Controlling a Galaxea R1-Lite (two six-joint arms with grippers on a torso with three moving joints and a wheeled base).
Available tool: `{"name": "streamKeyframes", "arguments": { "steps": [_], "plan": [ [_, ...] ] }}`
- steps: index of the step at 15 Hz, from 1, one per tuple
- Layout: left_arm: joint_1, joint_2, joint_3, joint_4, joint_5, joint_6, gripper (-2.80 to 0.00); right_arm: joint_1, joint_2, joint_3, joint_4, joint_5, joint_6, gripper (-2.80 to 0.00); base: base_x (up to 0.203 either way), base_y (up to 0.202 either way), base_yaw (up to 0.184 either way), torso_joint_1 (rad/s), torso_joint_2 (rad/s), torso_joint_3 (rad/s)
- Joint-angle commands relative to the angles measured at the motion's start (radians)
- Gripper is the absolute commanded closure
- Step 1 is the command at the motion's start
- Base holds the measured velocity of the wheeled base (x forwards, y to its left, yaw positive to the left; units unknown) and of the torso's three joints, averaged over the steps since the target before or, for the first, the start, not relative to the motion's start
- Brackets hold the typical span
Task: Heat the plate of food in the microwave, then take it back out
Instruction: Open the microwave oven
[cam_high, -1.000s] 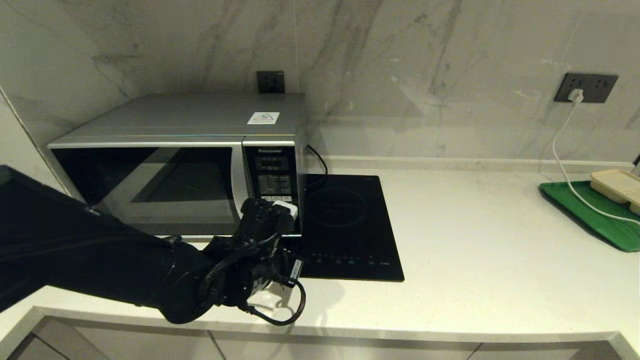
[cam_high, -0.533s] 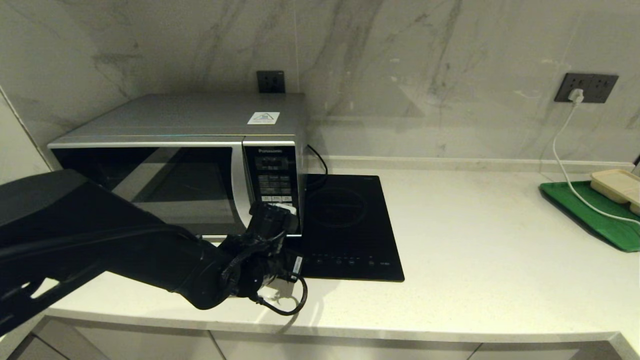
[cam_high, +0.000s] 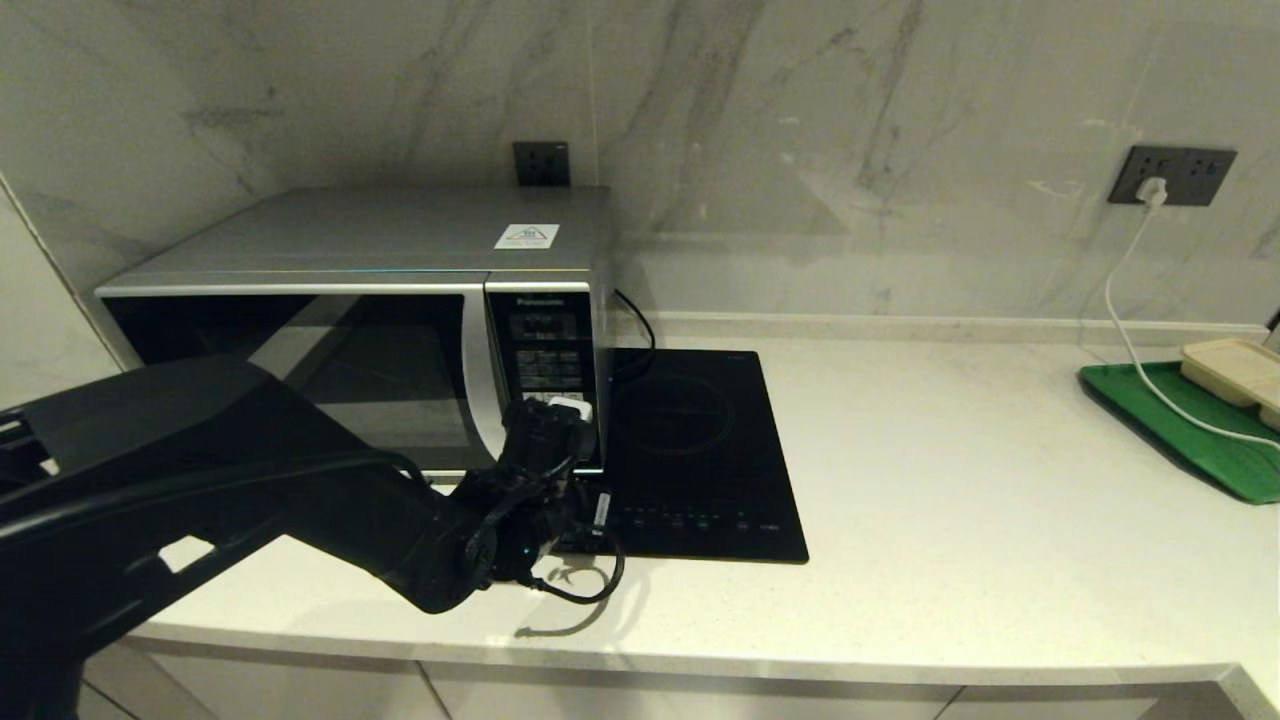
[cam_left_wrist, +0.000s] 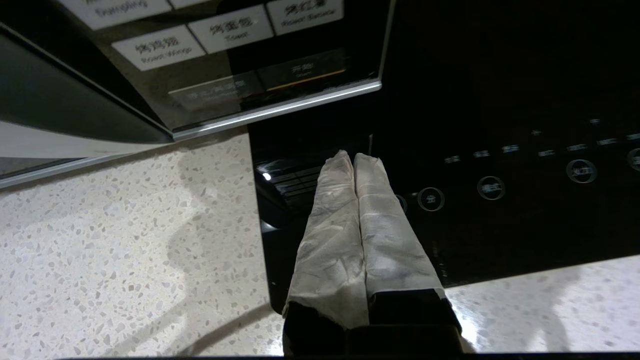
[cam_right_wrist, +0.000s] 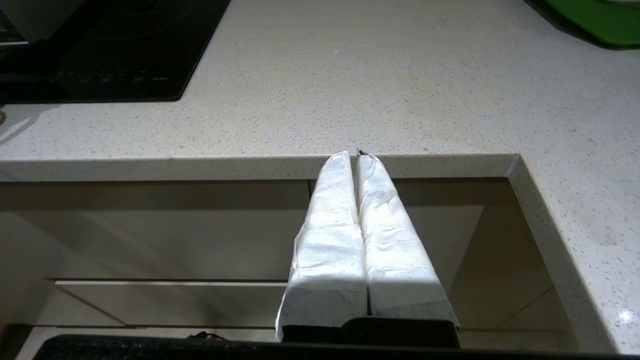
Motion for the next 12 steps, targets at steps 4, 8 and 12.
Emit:
{"name": "streamKeyframes", "arguments": {
  "steps": [4, 8, 12],
  "plan": [
    [0.006, 0.024, -0.012, -0.006, 0.004, -0.005, 0.00, 0.000, 0.001, 0.000, 0.001, 0.000, 0.001, 0.00, 0.000, 0.000, 0.000, 0.000, 0.00, 0.000],
    [0.007, 0.034, -0.010, -0.074, 0.005, 0.007, 0.00, 0.000, 0.001, 0.000, 0.001, 0.000, 0.001, 0.00, 0.000, 0.000, 0.000, 0.000, 0.00, 0.000],
    [0.010, 0.035, -0.009, -0.076, 0.005, 0.006, 0.00, 0.000, 0.001, 0.000, 0.001, 0.000, 0.000, 0.00, 0.000, 0.000, 0.000, 0.000, 0.00, 0.000]
  ]
}}
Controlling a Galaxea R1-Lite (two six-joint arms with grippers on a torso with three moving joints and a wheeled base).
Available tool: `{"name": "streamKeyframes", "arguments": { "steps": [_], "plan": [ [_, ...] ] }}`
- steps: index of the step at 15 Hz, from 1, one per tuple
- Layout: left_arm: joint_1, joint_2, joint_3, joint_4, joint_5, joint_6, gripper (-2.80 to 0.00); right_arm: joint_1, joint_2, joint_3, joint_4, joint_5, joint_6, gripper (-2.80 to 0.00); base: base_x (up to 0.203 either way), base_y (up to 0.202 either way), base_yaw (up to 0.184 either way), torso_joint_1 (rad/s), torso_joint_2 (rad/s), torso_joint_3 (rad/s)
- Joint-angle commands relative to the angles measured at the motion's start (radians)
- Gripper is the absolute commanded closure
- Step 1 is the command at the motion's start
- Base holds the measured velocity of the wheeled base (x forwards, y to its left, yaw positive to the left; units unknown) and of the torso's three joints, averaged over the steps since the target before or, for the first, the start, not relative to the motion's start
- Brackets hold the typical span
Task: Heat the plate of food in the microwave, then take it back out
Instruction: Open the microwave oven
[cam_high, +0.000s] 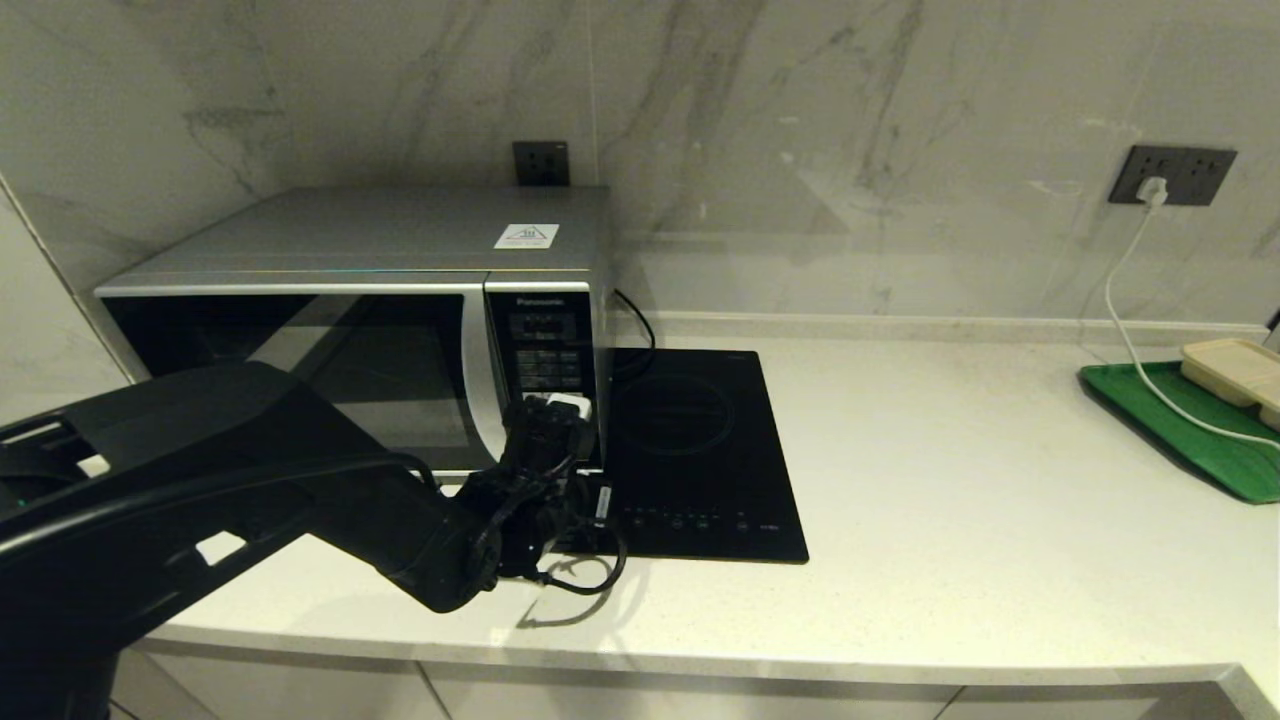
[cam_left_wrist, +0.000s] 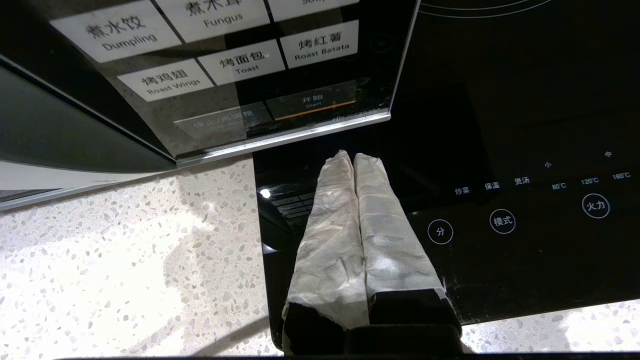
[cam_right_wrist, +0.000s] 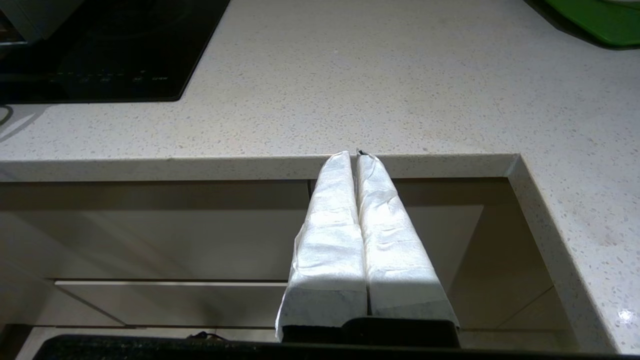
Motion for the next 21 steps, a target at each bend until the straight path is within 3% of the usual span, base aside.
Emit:
{"name": "streamKeyframes", "arguments": {
  "steps": [1, 6, 21],
  "plan": [
    [0.001, 0.002, 0.001, -0.003, 0.003, 0.000, 0.00, 0.001, 0.001, 0.000, 0.001, -0.001, 0.000, 0.00, 0.000, 0.000, 0.000, 0.000, 0.00, 0.000],
    [0.004, 0.011, 0.006, -0.061, 0.006, 0.008, 0.00, 0.000, 0.001, 0.000, 0.001, 0.000, 0.001, 0.00, 0.000, 0.000, 0.000, 0.000, 0.00, 0.000],
    [0.010, 0.008, 0.008, -0.083, 0.009, 0.022, 0.00, 0.001, 0.001, 0.000, 0.001, 0.000, 0.001, 0.00, 0.000, 0.000, 0.000, 0.000, 0.00, 0.000]
  ]
}}
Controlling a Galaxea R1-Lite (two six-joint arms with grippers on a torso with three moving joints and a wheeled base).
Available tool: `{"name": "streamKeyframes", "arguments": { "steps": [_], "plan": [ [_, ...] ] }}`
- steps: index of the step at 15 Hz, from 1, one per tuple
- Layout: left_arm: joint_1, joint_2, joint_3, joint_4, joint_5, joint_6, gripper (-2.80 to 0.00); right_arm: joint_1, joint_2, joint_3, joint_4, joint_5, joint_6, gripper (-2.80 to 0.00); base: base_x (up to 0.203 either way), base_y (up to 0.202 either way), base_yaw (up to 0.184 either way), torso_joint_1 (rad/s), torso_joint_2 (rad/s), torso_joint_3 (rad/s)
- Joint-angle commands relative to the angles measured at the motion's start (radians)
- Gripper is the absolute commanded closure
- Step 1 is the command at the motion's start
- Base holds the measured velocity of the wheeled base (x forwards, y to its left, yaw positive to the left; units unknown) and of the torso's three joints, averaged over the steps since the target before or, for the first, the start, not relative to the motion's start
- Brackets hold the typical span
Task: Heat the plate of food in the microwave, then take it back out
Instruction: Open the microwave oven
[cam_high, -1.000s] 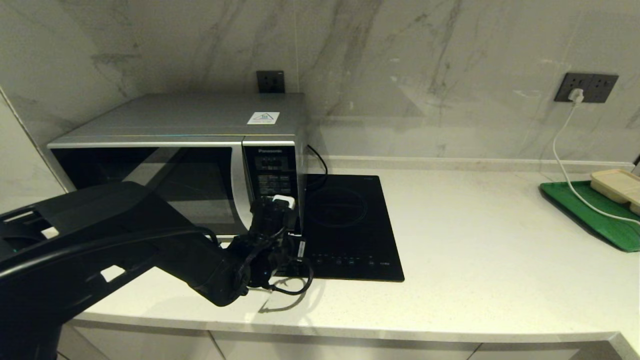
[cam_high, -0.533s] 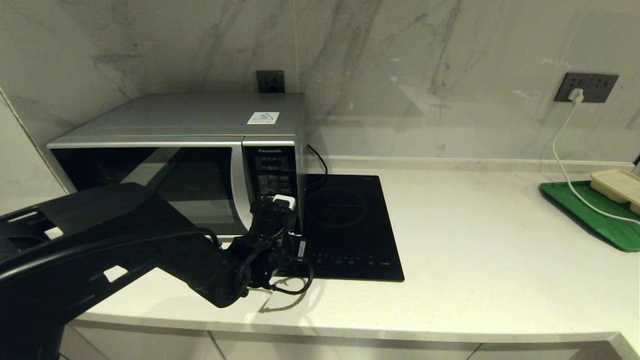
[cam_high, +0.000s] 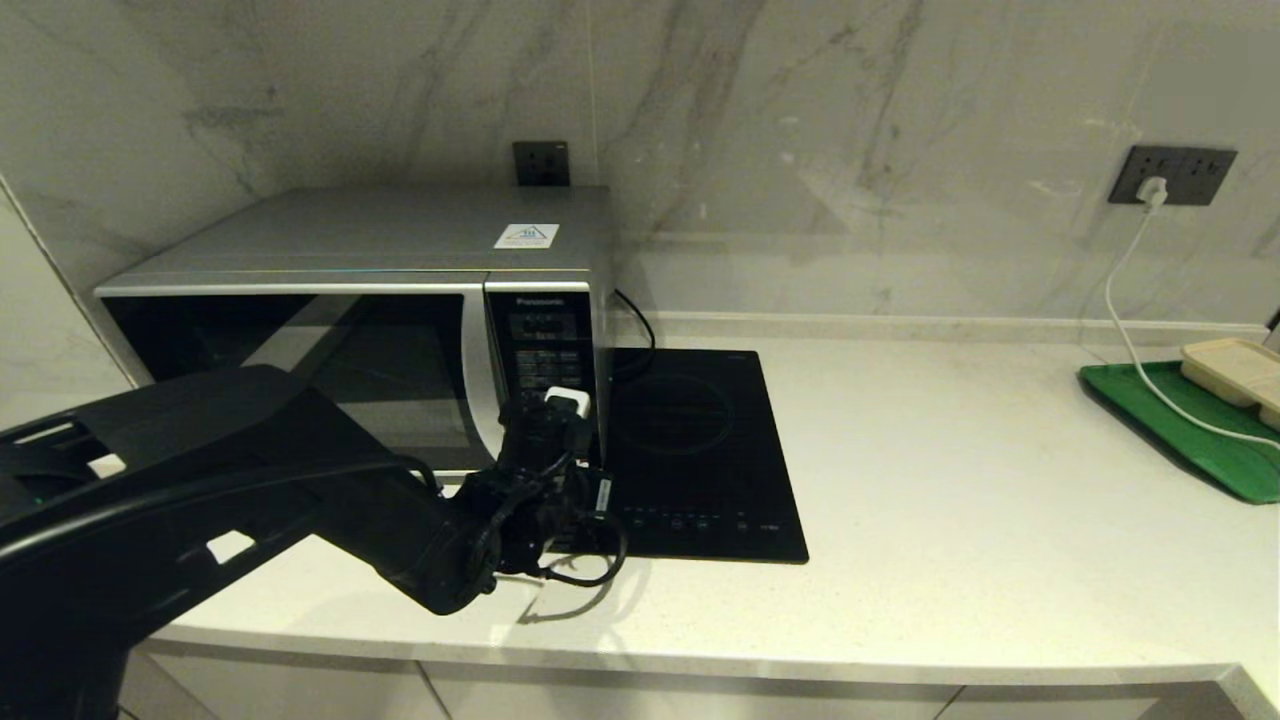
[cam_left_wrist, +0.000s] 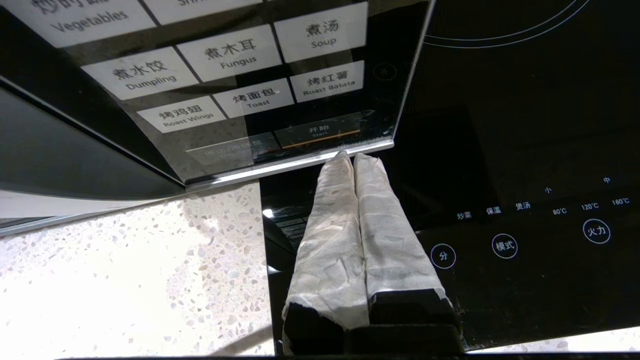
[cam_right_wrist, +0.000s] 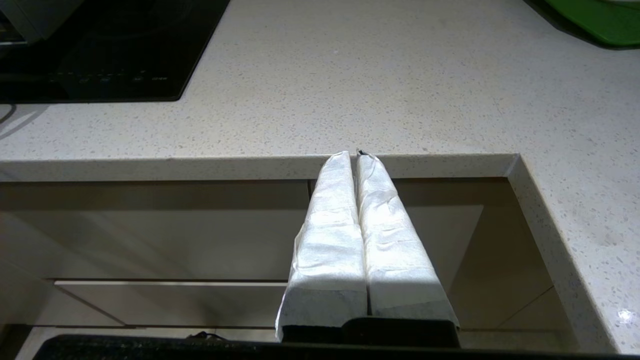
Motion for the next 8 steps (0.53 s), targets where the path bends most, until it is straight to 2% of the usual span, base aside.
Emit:
{"name": "streamKeyframes", "arguments": {
  "steps": [1, 8],
  "plan": [
    [0.003, -0.002, 0.007, -0.005, 0.006, -0.003, 0.00, 0.000, 0.001, 0.000, 0.001, 0.000, 0.002, 0.00, 0.000, 0.000, 0.000, 0.000, 0.00, 0.000],
    [0.004, 0.002, 0.014, -0.048, 0.023, -0.001, 0.00, 0.000, 0.001, 0.000, 0.001, 0.000, 0.002, 0.00, 0.000, 0.000, 0.000, 0.000, 0.00, 0.000]
  ]
}}
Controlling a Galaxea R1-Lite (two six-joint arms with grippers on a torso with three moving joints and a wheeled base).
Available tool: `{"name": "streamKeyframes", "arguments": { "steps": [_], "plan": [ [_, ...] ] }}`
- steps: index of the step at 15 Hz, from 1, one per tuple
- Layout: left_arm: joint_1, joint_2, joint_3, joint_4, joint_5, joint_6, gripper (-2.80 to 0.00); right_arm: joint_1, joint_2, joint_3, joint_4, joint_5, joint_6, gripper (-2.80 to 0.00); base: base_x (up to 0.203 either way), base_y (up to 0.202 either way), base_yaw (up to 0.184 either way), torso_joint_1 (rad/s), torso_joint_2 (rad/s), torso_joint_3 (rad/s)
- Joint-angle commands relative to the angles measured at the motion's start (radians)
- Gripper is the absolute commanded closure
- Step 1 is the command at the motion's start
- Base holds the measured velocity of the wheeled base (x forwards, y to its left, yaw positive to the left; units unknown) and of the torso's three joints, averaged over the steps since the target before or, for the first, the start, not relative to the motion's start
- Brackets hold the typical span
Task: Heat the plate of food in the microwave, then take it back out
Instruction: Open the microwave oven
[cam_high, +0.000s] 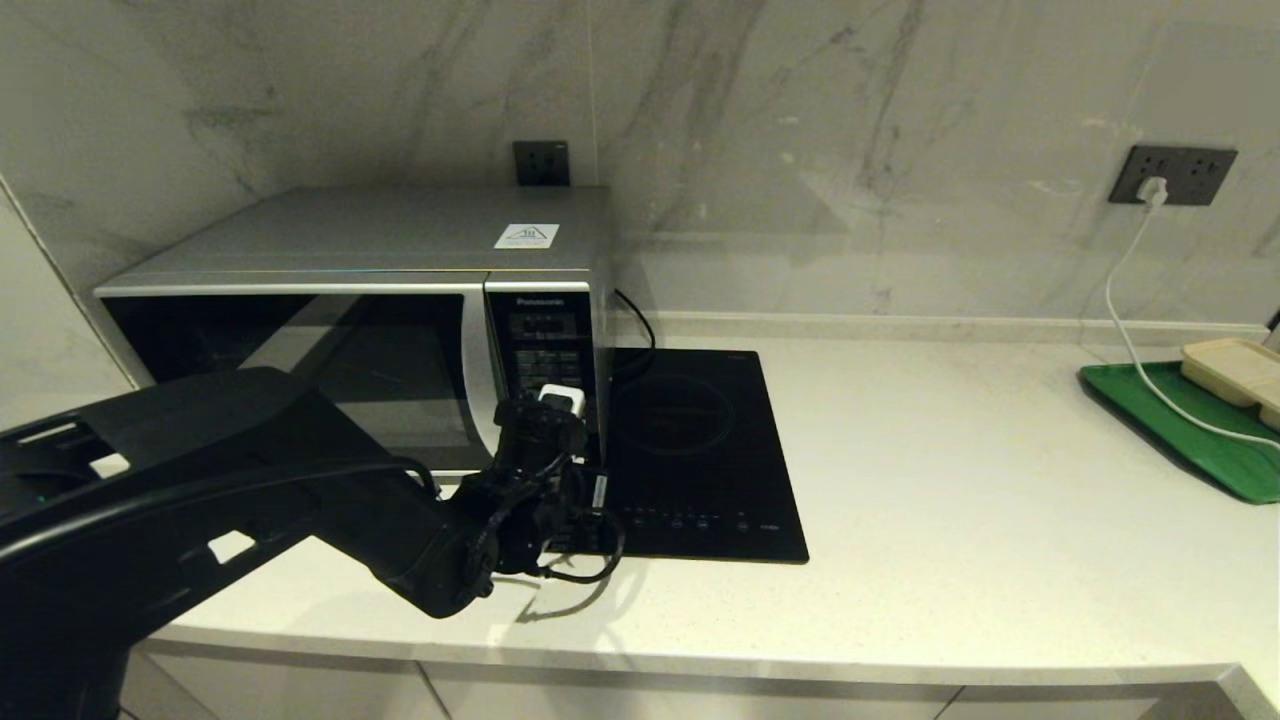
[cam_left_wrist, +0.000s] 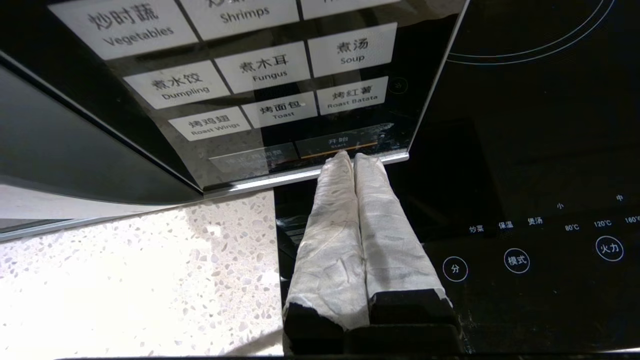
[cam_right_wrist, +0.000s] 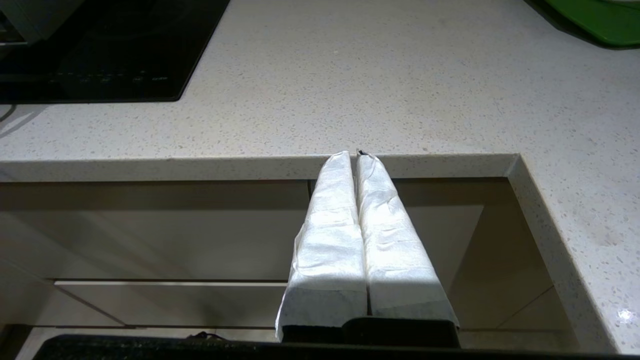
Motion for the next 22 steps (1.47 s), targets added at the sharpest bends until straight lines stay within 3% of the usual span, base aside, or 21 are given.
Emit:
{"name": "streamKeyframes", "arguments": {
  "steps": [1, 22],
  "plan": [
    [0.002, 0.000, 0.000, -0.004, 0.002, -0.001, 0.00, 0.002, 0.001, 0.000, 0.001, 0.000, 0.001, 0.00, 0.000, 0.000, 0.000, 0.000, 0.00, 0.000],
    [0.003, -0.023, 0.043, 0.002, -0.001, -0.007, 0.00, 0.002, 0.001, 0.000, 0.001, 0.000, 0.001, 0.00, 0.000, 0.000, 0.000, 0.000, 0.00, 0.000]
  ]
}}
